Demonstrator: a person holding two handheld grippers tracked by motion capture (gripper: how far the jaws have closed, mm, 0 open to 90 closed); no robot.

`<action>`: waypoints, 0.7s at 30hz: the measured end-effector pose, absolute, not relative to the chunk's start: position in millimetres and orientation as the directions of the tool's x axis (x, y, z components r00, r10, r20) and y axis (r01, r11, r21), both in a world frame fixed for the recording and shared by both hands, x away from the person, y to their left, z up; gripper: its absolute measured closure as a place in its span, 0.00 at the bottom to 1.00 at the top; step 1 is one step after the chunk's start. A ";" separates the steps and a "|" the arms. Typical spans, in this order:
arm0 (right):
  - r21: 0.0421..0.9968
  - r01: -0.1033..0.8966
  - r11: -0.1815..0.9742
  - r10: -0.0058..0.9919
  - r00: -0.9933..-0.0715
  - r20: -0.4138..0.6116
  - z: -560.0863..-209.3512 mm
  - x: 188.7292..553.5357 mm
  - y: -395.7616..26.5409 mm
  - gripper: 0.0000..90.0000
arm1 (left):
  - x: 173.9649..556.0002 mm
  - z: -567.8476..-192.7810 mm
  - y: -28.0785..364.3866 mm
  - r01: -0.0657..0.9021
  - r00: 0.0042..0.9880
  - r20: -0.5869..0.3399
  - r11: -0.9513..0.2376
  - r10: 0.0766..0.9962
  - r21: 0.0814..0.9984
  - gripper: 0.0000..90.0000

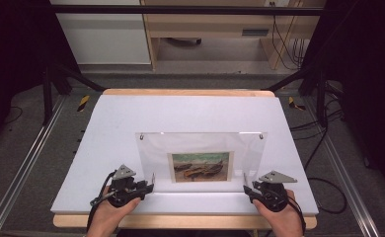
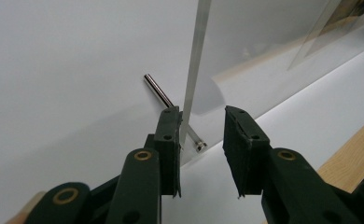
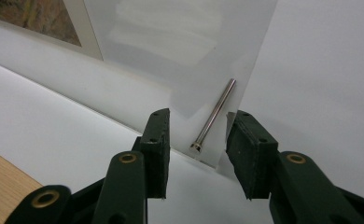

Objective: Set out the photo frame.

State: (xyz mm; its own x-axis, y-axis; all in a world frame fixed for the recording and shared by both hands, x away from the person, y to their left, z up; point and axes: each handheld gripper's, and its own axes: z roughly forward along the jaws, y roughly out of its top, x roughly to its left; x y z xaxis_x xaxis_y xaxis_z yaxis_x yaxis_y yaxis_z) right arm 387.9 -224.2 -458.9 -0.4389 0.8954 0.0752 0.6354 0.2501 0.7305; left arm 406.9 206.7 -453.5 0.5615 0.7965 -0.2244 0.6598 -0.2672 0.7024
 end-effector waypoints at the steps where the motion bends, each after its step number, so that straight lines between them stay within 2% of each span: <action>1: 0.731 0.635 0.249 0.895 -0.439 0.076 -458.9 387.9 -224.1 0.66 | 407.0 -453.6 206.8 0.660 0.561 -0.227 -0.265 0.796 0.703 0.73; 5: 0.731 0.638 0.242 0.896 -0.436 0.084 -458.8 387.9 -223.7 0.64 | 407.1 -453.6 207.0 0.662 0.561 -0.237 -0.257 0.793 0.704 0.72; 10: 0.738 0.632 0.237 0.896 -0.436 0.086 -458.4 388.2 -223.9 0.61 | 407.0 -453.5 206.3 0.662 0.561 -0.244 -0.253 0.791 0.705 0.65; 21: 0.750 0.623 0.223 0.898 -0.430 0.091 -457.0 388.6 -226.2 0.57 | 407.6 -452.0 208.6 0.658 0.558 -0.242 -0.245 0.794 0.712 0.62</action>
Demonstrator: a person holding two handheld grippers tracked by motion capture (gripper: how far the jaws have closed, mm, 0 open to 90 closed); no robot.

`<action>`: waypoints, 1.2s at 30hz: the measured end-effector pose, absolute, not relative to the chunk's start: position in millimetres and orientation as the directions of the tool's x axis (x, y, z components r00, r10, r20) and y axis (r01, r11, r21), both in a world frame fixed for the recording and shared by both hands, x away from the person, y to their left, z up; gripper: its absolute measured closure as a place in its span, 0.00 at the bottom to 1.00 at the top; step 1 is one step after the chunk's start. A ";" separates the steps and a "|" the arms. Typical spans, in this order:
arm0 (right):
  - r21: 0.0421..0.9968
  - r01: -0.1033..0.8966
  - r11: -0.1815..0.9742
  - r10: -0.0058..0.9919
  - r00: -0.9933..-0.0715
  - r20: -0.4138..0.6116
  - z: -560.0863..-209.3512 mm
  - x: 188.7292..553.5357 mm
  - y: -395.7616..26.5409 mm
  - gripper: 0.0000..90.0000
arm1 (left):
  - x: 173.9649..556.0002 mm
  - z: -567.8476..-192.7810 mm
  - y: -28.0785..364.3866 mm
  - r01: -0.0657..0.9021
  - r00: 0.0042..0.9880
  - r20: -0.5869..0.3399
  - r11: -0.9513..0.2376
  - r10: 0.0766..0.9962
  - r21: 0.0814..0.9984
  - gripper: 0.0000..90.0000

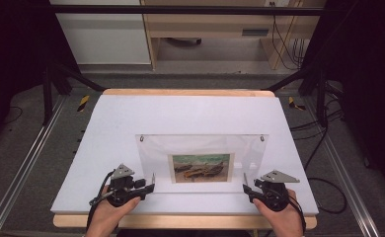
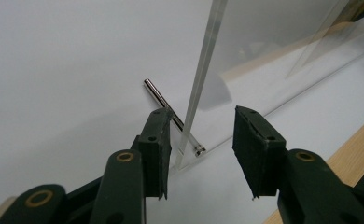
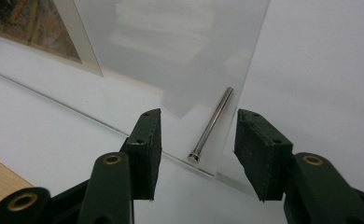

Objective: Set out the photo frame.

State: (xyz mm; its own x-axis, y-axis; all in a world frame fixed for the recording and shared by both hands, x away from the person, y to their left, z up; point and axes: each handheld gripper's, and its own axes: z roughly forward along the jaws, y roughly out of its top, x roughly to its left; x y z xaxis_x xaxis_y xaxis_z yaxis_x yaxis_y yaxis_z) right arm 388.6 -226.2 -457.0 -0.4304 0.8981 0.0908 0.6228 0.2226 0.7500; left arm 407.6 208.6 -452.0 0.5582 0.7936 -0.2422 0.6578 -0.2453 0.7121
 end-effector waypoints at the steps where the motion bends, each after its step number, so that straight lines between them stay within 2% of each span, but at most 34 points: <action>1: 0.750 0.625 0.218 0.900 -0.426 0.094 -457.0 388.4 -225.8 0.57 | 407.6 -451.8 208.6 0.657 0.558 -0.242 -0.245 0.794 0.713 0.61; 15: 0.752 0.624 0.214 0.907 -0.413 0.084 -455.6 385.8 -229.7 0.45 | 406.0 -449.6 212.1 0.659 0.551 -0.243 -0.238 0.799 0.713 0.48; 20: 0.749 0.622 0.228 0.913 -0.405 0.058 -455.2 384.0 -233.3 0.39 | 403.3 -448.3 215.5 0.646 0.548 -0.216 -0.245 0.808 0.722 0.41; 31: 0.762 0.621 0.186 0.937 -0.344 0.052 -453.2 372.9 -257.4 0.33 | 403.7 -446.3 229.8 0.631 0.542 -0.178 -0.257 0.821 0.732 0.26; 36: 0.764 0.616 0.191 0.951 -0.309 0.012 -454.7 374.0 -263.4 0.29 | 406.3 -445.8 236.9 0.616 0.538 -0.152 -0.263 0.829 0.742 0.20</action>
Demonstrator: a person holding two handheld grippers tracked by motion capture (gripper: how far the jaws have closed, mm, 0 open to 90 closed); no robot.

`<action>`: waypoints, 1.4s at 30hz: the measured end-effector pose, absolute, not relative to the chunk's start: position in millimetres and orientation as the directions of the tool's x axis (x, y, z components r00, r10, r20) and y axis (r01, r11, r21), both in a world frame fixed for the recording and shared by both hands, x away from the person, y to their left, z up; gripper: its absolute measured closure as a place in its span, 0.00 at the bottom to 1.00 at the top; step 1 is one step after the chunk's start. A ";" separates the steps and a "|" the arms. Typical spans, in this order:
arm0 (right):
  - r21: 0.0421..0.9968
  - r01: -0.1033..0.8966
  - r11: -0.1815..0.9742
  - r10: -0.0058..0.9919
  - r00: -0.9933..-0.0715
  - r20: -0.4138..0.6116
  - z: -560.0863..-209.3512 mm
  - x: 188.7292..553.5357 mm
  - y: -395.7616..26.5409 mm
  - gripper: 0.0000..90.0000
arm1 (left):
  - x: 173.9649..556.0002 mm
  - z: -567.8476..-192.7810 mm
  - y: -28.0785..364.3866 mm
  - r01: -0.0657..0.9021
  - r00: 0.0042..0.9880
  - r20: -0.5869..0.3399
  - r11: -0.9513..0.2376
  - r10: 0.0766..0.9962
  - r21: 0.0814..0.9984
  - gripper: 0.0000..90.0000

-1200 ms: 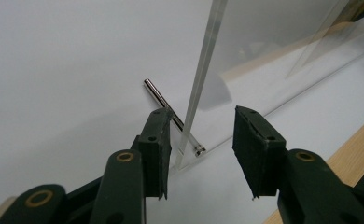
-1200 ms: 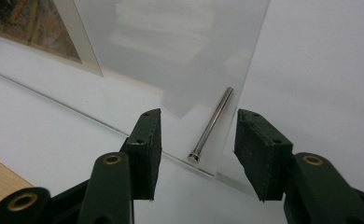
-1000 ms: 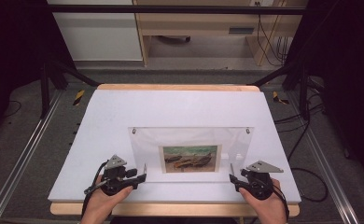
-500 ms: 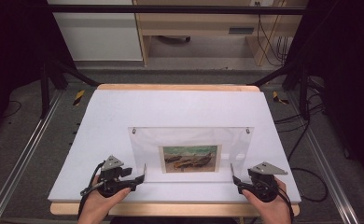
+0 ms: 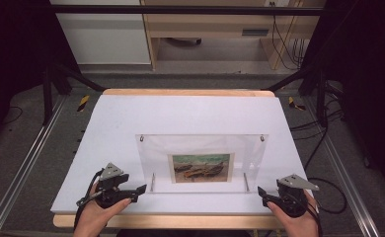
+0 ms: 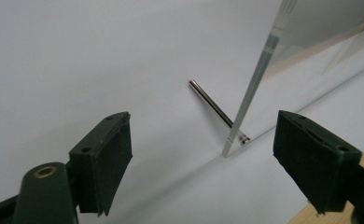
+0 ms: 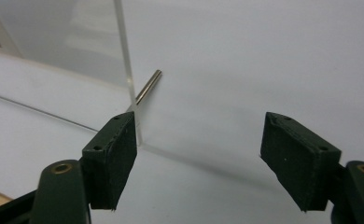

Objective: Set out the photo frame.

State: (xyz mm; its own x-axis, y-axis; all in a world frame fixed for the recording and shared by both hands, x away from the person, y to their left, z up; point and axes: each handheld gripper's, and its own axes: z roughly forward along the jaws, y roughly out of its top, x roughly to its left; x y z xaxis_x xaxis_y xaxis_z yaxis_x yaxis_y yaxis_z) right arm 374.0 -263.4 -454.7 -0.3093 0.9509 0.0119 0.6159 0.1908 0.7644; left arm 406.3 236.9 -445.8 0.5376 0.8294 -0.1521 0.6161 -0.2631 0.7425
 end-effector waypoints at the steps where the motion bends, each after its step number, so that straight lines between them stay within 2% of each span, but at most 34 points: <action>1: 0.764 0.616 0.192 0.953 -0.302 0.004 -454.9 374.5 -263.7 0.28 | 406.9 -445.8 238.7 0.614 0.534 -0.147 -0.262 0.833 0.745 0.20; 18: 0.767 0.617 0.175 0.974 -0.222 -0.043 -456.8 381.3 -275.6 0.19 | 415.2 -445.2 259.8 0.593 0.503 -0.090 -0.267 0.860 0.759 0.15; 28: 0.753 0.622 0.216 0.965 -0.254 -0.067 -458.6 390.5 -276.4 0.15 | 426.3 -449.1 270.2 0.598 0.501 -0.054 -0.300 0.864 0.743 0.11; 42: 0.737 0.642 0.211 0.969 -0.238 -0.070 -461.6 421.2 -283.1 0.15 | 453.9 -455.3 269.6 0.598 0.484 -0.044 -0.294 0.874 0.746 0.09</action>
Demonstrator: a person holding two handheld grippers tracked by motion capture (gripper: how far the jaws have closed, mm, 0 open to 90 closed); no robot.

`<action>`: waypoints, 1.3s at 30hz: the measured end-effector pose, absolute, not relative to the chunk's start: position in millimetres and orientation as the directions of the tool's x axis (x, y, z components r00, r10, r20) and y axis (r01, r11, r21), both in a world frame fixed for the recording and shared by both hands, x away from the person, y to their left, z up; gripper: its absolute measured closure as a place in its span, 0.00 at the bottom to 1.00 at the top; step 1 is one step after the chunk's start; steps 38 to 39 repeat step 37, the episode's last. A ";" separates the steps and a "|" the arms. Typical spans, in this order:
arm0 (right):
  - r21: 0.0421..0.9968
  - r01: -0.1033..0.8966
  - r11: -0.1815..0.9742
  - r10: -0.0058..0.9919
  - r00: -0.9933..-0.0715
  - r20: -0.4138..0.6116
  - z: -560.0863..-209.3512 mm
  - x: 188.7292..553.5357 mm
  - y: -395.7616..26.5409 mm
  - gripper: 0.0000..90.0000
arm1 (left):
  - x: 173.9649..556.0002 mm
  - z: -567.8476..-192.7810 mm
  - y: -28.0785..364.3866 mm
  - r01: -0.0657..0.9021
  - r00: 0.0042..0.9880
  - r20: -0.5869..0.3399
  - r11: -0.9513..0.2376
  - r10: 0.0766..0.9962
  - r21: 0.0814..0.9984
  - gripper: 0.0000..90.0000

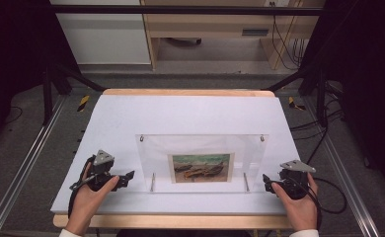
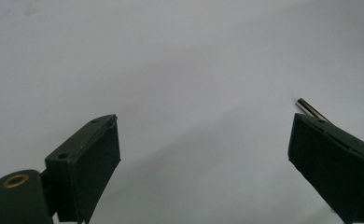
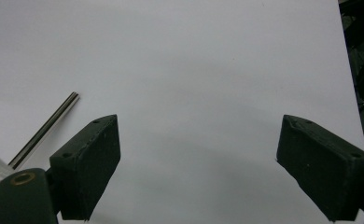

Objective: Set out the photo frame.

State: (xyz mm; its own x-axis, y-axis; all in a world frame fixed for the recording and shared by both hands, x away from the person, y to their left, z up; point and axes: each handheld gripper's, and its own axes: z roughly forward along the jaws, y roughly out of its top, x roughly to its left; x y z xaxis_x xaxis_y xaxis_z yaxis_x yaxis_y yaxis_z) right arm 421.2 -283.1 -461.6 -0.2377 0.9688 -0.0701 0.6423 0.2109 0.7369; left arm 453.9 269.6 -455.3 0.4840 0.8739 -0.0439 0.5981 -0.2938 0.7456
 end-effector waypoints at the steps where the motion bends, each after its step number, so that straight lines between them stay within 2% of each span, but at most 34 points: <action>1: 0.737 0.645 0.203 0.970 -0.233 -0.064 -462.1 422.7 -284.0 0.15 | 455.6 -455.1 269.3 0.595 0.486 -0.043 -0.295 0.873 0.747 0.09; 15: 0.734 0.655 0.177 0.978 -0.203 -0.054 -462.1 448.2 -285.1 0.17 | 483.7 -457.2 269.4 0.577 0.472 -0.042 -0.273 0.881 0.770 0.09; 27: 0.737 0.669 0.098 0.982 -0.187 0.039 -464.3 471.6 -279.1 0.21 | 487.9 -460.1 278.5 0.586 0.424 -0.019 -0.258 0.906 0.768 0.09; 33: 0.741 0.663 0.108 0.976 -0.214 0.049 -467.2 466.6 -276.5 0.23 | 482.0 -459.5 284.9 0.568 0.405 -0.013 -0.241 0.914 0.787 0.08; 39: 0.753 0.650 0.107 0.977 -0.209 0.041 -468.9 451.7 -277.9 0.28 | 475.1 -458.8 285.8 0.547 0.425 0.020 -0.275 0.905 0.791 0.07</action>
